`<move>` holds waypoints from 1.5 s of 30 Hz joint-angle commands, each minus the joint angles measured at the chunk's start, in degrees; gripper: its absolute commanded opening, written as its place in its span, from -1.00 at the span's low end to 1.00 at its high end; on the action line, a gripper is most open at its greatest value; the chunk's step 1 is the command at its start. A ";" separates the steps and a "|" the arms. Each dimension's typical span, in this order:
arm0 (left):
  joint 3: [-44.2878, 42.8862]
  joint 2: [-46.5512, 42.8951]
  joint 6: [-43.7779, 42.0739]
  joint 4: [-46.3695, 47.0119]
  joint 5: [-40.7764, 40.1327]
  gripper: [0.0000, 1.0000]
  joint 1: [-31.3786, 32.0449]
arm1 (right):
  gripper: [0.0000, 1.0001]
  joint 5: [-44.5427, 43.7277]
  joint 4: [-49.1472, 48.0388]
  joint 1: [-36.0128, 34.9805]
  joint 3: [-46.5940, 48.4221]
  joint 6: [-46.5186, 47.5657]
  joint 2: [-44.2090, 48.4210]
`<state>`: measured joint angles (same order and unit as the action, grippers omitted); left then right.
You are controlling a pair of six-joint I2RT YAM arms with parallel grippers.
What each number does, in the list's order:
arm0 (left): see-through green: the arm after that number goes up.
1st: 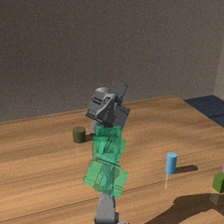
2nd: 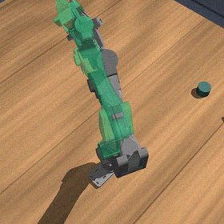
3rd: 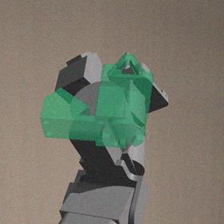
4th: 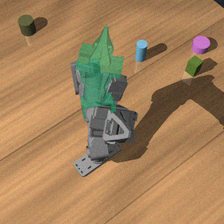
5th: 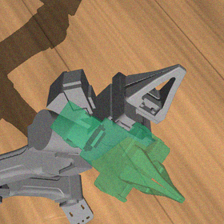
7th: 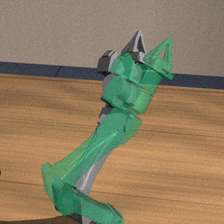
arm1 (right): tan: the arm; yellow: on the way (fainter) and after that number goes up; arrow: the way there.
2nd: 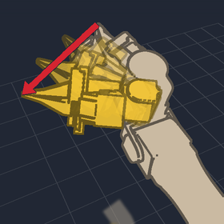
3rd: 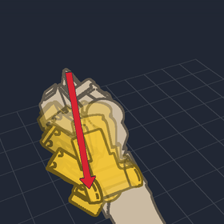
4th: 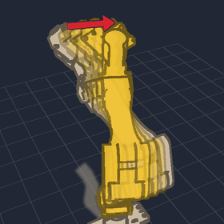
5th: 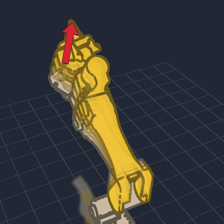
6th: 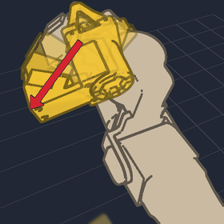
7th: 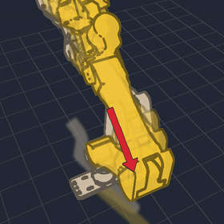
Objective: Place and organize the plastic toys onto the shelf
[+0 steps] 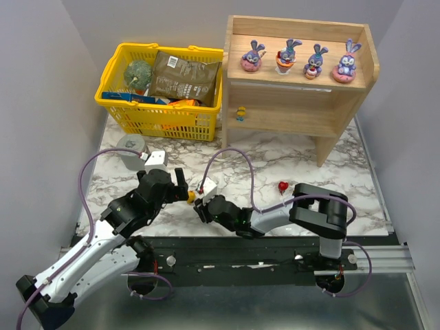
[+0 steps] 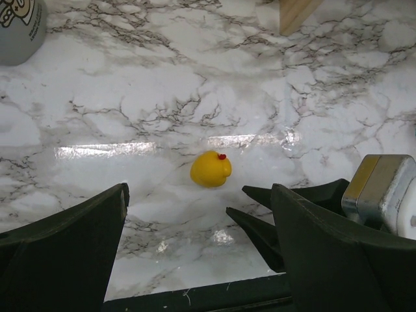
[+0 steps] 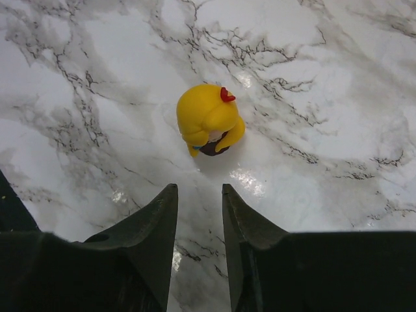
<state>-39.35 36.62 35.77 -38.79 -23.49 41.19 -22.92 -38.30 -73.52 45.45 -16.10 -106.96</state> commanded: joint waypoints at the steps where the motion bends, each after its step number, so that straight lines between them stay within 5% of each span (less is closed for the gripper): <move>1: -1.87 2.05 2.29 -2.17 -4.11 0.96 -0.41 | -0.18 -1.17 -0.02 1.88 2.80 -3.23 -3.08; 8: -1.60 1.61 1.76 -1.56 -3.15 0.96 -0.41 | -0.11 0.67 1.65 4.34 5.17 -2.01 -5.28; 15: -1.34 1.44 0.79 -0.86 -1.83 0.96 -0.50 | 0.59 14.71 0.16 6.10 1.84 4.75 -3.27; 19: -1.25 1.52 0.44 -0.68 -1.39 0.96 -0.41 | 0.68 21.33 0.76 7.68 2.35 7.31 -2.99; 35: -1.16 1.96 0.27 -0.59 -1.30 0.96 -0.41 | 0.68 27.22 2.44 11.82 11.67 10.91 -9.32; 45: -1.51 2.58 0.97 -1.38 -2.62 0.96 -0.41 | 0.23 29.77 1.13 12.08 11.68 10.56 -10.99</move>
<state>-39.64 38.98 36.40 -39.99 -24.84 41.19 4.80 -36.58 -61.49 56.31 -5.91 -116.01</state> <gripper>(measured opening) 0.982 0.680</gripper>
